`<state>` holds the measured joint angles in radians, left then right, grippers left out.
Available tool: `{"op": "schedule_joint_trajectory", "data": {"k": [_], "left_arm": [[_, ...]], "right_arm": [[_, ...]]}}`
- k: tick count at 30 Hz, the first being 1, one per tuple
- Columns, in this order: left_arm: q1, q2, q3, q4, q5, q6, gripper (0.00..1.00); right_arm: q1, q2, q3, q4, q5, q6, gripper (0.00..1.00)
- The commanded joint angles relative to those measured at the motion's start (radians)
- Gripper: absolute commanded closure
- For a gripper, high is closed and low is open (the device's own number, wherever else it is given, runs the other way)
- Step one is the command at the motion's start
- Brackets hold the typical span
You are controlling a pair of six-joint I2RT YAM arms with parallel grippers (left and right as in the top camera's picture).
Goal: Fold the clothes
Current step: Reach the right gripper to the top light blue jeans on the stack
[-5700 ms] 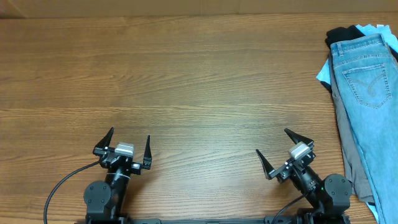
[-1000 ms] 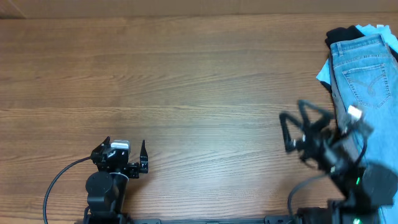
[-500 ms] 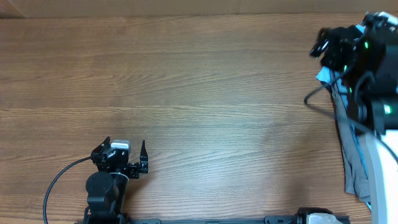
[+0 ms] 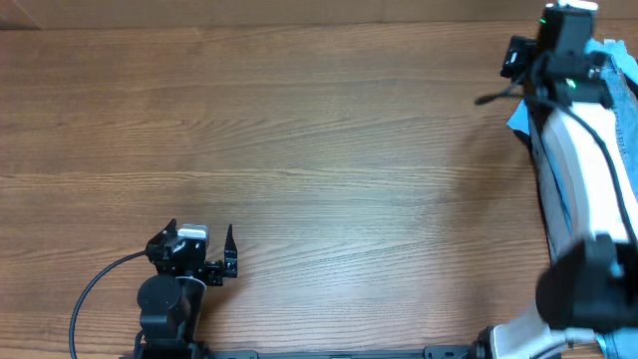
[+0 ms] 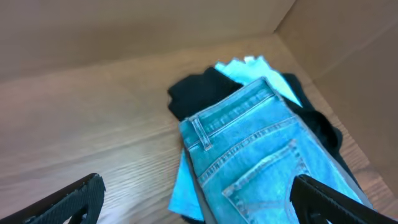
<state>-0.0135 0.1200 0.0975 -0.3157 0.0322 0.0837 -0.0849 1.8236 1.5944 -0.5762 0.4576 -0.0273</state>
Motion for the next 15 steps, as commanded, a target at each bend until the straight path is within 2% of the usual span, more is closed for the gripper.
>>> {"op": "schedule_joint_trajectory", "data": {"k": [1,5,15], "left_arm": [[-0.002,-0.002,0.001,-0.009,-0.006,-0.01,0.0],[-0.002,-0.002,0.001,-0.009,-0.006,-0.01,0.0],[-0.002,-0.002,0.001,-0.009,-0.006,-0.009,0.0]], "right_arm": [[-0.008,0.142,0.112,0.004,0.106,-0.064,0.0],[-0.016,0.322,0.163,0.032,0.162,-0.116,0.0],[-0.106,0.418,0.163,0.053,0.15,-0.149,0.0]]}}
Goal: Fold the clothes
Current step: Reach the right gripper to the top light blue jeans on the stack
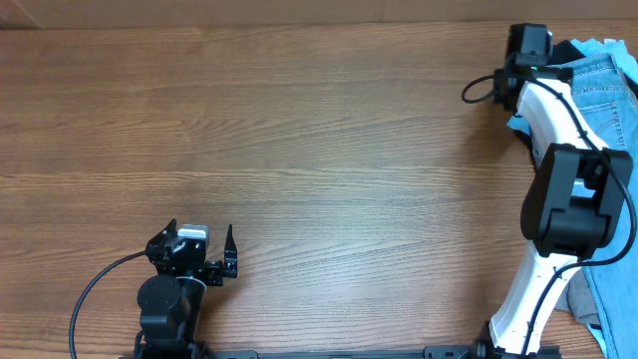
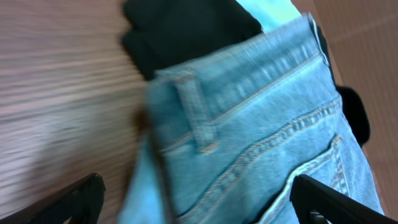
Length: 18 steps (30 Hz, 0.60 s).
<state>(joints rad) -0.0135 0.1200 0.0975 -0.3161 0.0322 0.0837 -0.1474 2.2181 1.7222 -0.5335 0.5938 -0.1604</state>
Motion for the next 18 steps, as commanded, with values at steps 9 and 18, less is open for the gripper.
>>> {"op": "schedule_joint_trajectory", "data": {"k": [9,18], "left_arm": [[-0.002,-0.002,0.001,-0.008,-0.006,-0.009,0.0],[-0.002,-0.002,0.001,-0.008,-0.006,-0.01,0.0]], "right_arm": [[-0.084,0.046,0.035,0.012,-0.098,-0.025,0.0],[-0.075,0.066,0.035,0.04,-0.055,-0.055,0.0]]}}
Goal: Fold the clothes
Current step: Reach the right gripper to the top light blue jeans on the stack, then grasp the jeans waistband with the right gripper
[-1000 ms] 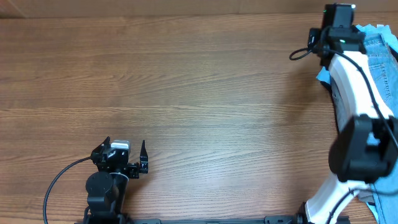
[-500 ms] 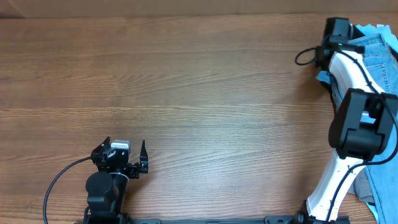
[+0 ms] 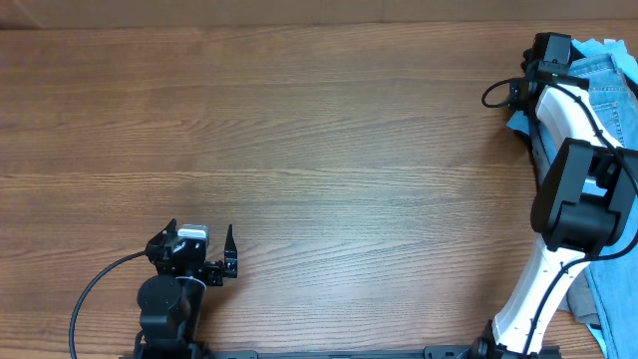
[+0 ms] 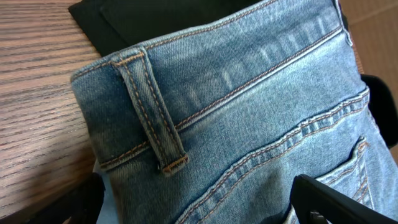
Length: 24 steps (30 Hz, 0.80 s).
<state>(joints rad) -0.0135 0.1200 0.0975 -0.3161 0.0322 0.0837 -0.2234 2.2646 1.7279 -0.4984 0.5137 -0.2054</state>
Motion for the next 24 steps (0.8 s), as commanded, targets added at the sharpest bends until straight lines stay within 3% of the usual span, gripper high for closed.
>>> {"op": "schedule_joint_trajectory", "data": {"k": [1,4,9,15,20,24], "left_arm": [[-0.002,-0.002,0.001,-0.009,-0.006,-0.01,0.0],[-0.002,-0.002,0.001,-0.008,-0.006,-0.01,0.0],[-0.002,-0.002,0.001,-0.008,-0.006,-0.01,0.0],[-0.002,-0.002,0.001,-0.008,-0.006,-0.01,0.0],[-0.002,-0.002,0.001,-0.008,-0.006,-0.009,0.0],[-0.002,-0.002,0.001,-0.008,-0.006,-0.01,0.0]], "right_arm": [[-0.002,0.033,0.029,0.006,0.055,-0.01,0.0],[-0.01,0.051,0.029,0.006,0.088,-0.009,0.04],[-0.01,0.051,0.029,0.019,0.14,-0.008,0.19],[-0.002,0.051,0.034,0.012,0.139,-0.004,0.18],[0.016,0.041,0.035,0.01,0.14,0.008,0.23],[0.016,0.018,0.035,0.007,0.135,0.045,0.33]]}}
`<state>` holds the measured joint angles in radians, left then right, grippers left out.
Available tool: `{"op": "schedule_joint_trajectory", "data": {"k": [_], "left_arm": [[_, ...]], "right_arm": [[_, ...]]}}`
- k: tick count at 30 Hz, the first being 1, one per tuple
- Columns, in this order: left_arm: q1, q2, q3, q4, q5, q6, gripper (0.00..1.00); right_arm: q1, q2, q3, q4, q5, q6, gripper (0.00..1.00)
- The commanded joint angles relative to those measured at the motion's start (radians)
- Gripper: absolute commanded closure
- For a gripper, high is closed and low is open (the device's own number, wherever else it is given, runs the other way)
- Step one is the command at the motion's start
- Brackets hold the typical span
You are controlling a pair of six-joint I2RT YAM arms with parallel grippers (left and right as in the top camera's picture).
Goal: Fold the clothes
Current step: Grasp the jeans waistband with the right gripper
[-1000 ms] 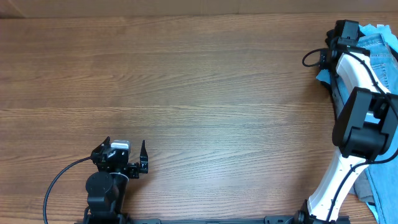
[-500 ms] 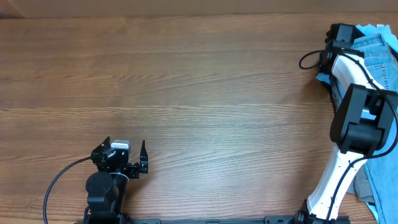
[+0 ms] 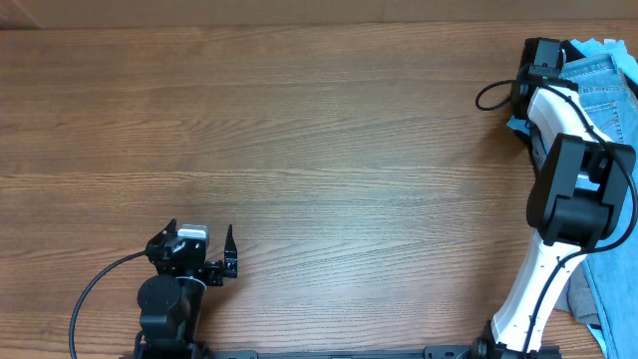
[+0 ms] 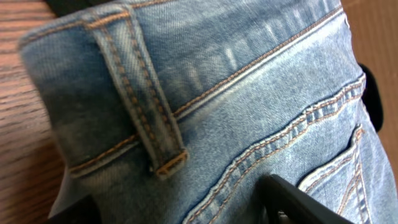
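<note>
A pair of blue jeans (image 4: 236,81) lies on a pile of clothes at the table's far right edge (image 3: 605,85). Its waistband and a belt loop (image 4: 140,93) fill the right wrist view. My right gripper (image 4: 180,202) is open and pressed down onto the denim at the waistband, one finger on each side; from overhead its wrist (image 3: 543,52) covers it. A light blue garment (image 3: 517,121) and a black garment (image 4: 68,5) lie under the jeans. My left gripper (image 3: 201,231) is open near the front edge, far from the clothes.
The wooden table (image 3: 299,140) spreads left of the pile. A cardboard wall (image 4: 373,25) rises just behind the clothes. The right arm's white links (image 3: 548,259) run along the table's right side, partly over the jeans.
My right gripper has come lower and closer onto the jeans' waistband, the belt loop now larger in view and the fingers sunk against the denim. The left arm has not moved.
My right gripper first hung open above the whole pile in the far right corner. It then stood lower over the waistband, then close on the belt loop, and now rests open on the denim. The left arm stayed parked throughout.
</note>
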<state>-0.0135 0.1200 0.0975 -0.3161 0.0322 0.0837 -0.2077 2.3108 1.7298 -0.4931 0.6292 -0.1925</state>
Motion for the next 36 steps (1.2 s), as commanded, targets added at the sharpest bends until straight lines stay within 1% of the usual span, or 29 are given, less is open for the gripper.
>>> {"op": "schedule_joint_trajectory", "data": {"k": [1,3,7,9,14,16,17,19,20,24,25,26,27,29,31,36], "left_arm": [[-0.002,-0.002,0.001,-0.009,-0.006,-0.01,0.0],[-0.002,-0.002,0.001,-0.009,-0.006,-0.01,0.0],[-0.002,-0.002,0.001,-0.009,-0.006,-0.009,0.0],[-0.002,-0.002,0.001,-0.008,-0.006,-0.01,0.0],[-0.002,-0.002,0.001,-0.008,-0.006,-0.01,0.0],[-0.002,-0.002,0.001,-0.008,-0.006,-0.01,0.0],[-0.002,-0.002,0.001,-0.008,-0.006,-0.01,0.0],[-0.002,-0.002,0.001,-0.009,-0.006,-0.01,0.0],[-0.002,-0.002,0.001,-0.008,-0.006,-0.01,0.0],[-0.002,-0.002,0.001,-0.009,-0.006,-0.01,0.0],[-0.002,-0.002,0.001,-0.008,-0.006,-0.01,0.0],[-0.002,-0.002,0.001,-0.009,-0.006,-0.01,0.0],[-0.002,-0.002,0.001,-0.008,-0.006,-0.009,0.0],[-0.002,-0.002,0.001,-0.008,-0.006,-0.01,0.0],[-0.002,-0.002,0.001,-0.008,-0.006,-0.009,0.0],[-0.002,-0.002,0.001,-0.009,-0.006,-0.009,0.0]], "right_arm": [[0.001,-0.032,0.033,0.001,0.021,0.032,0.37],[0.001,-0.033,0.033,-0.007,0.02,0.032,0.45],[-0.007,-0.033,0.033,-0.013,-0.031,0.032,0.46],[-0.007,-0.033,0.033,-0.011,-0.028,0.033,0.51],[-0.005,-0.046,0.033,-0.01,-0.039,0.071,0.48],[-0.005,-0.062,0.034,-0.01,-0.059,0.074,0.5],[-0.005,-0.069,0.033,-0.01,-0.059,0.074,0.54],[-0.005,-0.073,0.033,-0.011,-0.059,0.074,0.6],[-0.005,-0.074,0.033,-0.017,-0.058,0.074,0.66],[-0.005,-0.081,0.033,-0.023,-0.059,0.092,0.73],[-0.004,-0.085,0.033,-0.024,-0.065,0.097,0.73],[-0.003,-0.091,0.033,-0.025,-0.082,0.097,0.67],[-0.003,-0.098,0.033,-0.027,-0.094,0.097,0.65],[-0.003,-0.108,0.033,-0.028,-0.111,0.097,0.65],[-0.003,-0.109,0.033,-0.032,-0.112,0.097,0.69],[-0.006,-0.109,0.033,-0.04,-0.111,0.097,0.88]]}}
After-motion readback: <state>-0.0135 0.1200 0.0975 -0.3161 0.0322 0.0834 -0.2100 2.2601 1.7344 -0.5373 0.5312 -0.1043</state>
